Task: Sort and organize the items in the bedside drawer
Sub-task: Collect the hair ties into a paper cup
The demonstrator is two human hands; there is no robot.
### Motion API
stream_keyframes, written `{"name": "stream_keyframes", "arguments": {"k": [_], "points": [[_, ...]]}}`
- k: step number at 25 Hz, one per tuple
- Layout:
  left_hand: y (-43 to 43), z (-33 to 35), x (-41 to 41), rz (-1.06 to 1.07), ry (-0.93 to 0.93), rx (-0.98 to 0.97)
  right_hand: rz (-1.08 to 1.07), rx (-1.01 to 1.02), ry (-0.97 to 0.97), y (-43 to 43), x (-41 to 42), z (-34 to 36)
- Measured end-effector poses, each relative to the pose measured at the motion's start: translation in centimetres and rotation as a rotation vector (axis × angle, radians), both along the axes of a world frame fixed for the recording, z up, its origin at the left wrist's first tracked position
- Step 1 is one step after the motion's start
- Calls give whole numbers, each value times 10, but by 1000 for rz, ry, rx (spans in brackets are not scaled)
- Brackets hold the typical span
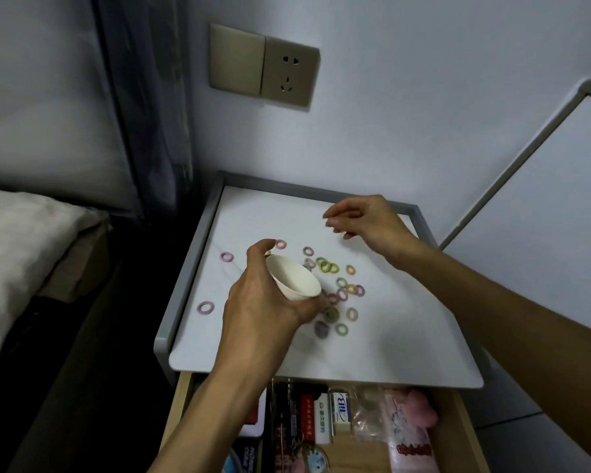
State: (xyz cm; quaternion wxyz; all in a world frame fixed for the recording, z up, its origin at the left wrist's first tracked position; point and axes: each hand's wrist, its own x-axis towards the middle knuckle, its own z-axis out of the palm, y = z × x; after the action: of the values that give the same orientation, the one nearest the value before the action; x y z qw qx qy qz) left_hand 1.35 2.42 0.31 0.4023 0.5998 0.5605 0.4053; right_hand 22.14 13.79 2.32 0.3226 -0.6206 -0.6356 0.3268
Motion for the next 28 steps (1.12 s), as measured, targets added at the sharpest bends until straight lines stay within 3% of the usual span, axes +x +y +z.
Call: {"name": "stream_keyframes", "arguments": {"k": [3,5,9,14,18,23,26,28], "points": [[2,-1,-4,8,-12,3,-168,-123,-364,35,22,-39],[3,-2,-7,20,-18,11,-166,-208,-471,45,24,-59],[5,-3,-10,33,-10,20,-65,-96,-353,35,6,-68],[4,-2,-9,21,-11,13,168,-59,-430,-2,5,-72],[2,-2,-6,-1,-17,14,158,13,-468,-9,1,-76],[2,-1,-5,1,-14,18,111,-69,-562,-4,-4,-73],[2,0,-4,-3,-13,30,26,-14,-437,-12,-10,-46],[1,0,-2,-12,-20,23,39,33,-171,-23,-21,-11]]}}
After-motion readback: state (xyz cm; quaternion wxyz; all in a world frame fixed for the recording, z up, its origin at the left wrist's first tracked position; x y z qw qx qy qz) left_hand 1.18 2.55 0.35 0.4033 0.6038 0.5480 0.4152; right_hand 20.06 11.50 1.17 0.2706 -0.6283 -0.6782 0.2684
